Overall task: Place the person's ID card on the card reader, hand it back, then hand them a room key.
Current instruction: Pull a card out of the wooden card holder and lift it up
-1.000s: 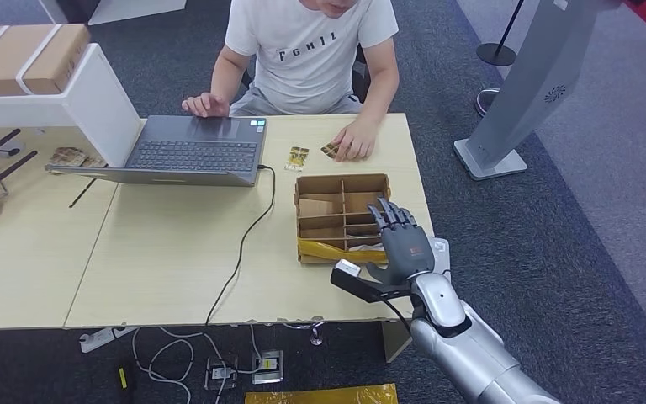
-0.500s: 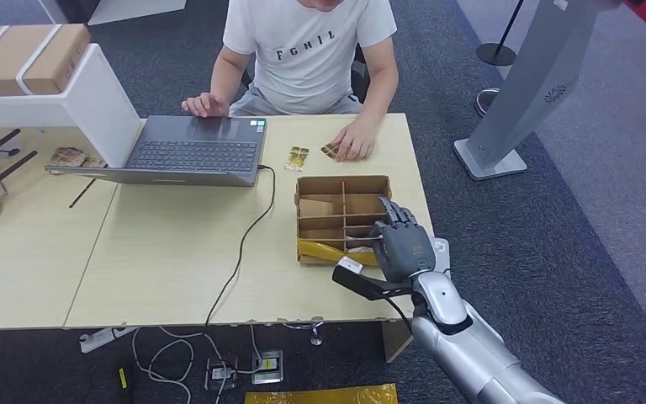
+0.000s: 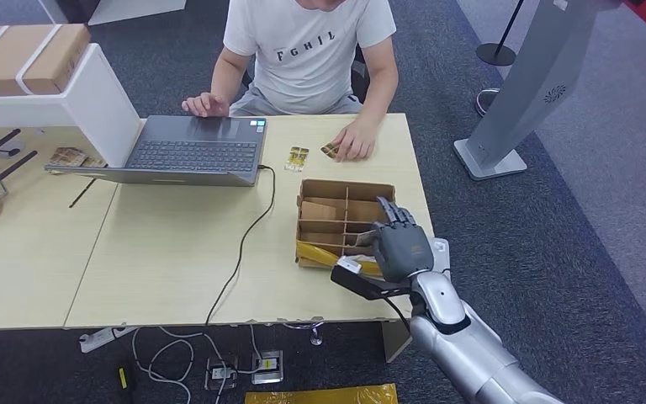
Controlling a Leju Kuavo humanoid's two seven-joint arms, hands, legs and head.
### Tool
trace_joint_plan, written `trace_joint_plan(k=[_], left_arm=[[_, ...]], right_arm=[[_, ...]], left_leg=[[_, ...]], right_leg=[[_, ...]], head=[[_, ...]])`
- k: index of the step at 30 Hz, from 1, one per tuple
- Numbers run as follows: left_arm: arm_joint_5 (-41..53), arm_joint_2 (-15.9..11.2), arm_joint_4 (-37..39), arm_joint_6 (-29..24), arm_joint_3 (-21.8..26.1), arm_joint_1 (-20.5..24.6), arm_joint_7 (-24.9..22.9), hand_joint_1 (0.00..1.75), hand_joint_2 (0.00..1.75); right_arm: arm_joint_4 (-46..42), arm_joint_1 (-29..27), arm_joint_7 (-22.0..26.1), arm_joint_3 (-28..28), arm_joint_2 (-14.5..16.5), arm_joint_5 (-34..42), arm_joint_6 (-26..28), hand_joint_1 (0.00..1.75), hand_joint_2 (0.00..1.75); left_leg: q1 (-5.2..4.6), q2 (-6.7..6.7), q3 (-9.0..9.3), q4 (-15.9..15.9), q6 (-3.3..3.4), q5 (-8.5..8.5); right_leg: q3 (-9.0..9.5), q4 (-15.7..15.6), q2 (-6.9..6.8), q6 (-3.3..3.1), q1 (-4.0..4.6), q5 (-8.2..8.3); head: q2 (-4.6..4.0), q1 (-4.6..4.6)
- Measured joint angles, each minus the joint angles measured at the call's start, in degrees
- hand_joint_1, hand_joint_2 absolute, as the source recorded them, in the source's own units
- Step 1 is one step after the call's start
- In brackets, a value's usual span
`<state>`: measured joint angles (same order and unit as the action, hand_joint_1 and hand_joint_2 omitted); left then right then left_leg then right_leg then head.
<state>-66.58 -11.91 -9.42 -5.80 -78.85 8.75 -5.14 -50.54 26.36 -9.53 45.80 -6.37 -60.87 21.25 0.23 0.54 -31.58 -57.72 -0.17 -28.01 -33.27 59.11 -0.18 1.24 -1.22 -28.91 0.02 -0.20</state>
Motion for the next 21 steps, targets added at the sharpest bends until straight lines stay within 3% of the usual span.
trace_joint_plan(k=[7, 11, 16, 21], left_arm=[[0.06, 0.00, 0.00, -0.17, -0.01, 0.00, 0.00, 0.00, 0.00], [0.13, 0.00, 0.00, -0.22, -0.01, -0.01, 0.12, 0.00, 0.00], [0.07, 0.02, 0.00, -0.37, -0.02, -0.04, 0.40, 0.00, 0.00], [0.08, 0.02, 0.00, -0.41, -0.09, -0.04, 0.56, 0.00, 0.00]], right_arm=[[0.73, -0.09, -0.22, -0.01, 0.44, 0.06, 1.03, 1.75, 1.75], [-0.39, 0.46, -3.10, -0.58, 0.16, -2.99, 1.72, 1.75, 1.75], [-7.88, 1.68, -5.39, -3.74, -1.58, -5.51, -2.23, 1.75, 1.75], [-15.35, 1.97, -5.06, -7.09, -3.22, -8.31, 1.32, 1.75, 1.75]], left_leg=[[0.00, 0.00, 0.00, 0.00, 0.00, 0.00], [0.00, 0.00, 0.00, -0.01, 0.00, 0.01], [0.00, -0.03, 0.03, -0.01, 0.00, 0.01], [-0.01, -0.05, 0.03, -0.03, 0.00, 0.01]], right_leg=[[0.00, 0.00, 0.01, 0.00, 0.00, 0.00], [0.00, 0.00, 0.01, -0.01, 0.00, 0.02], [0.01, 0.00, 0.01, -0.04, 0.00, 0.04], [0.00, 0.00, 0.04, -0.05, -0.01, 0.04]], head=[[0.00, 0.00], [0.00, 0.00], [0.00, 0.01], [0.00, -0.01]])
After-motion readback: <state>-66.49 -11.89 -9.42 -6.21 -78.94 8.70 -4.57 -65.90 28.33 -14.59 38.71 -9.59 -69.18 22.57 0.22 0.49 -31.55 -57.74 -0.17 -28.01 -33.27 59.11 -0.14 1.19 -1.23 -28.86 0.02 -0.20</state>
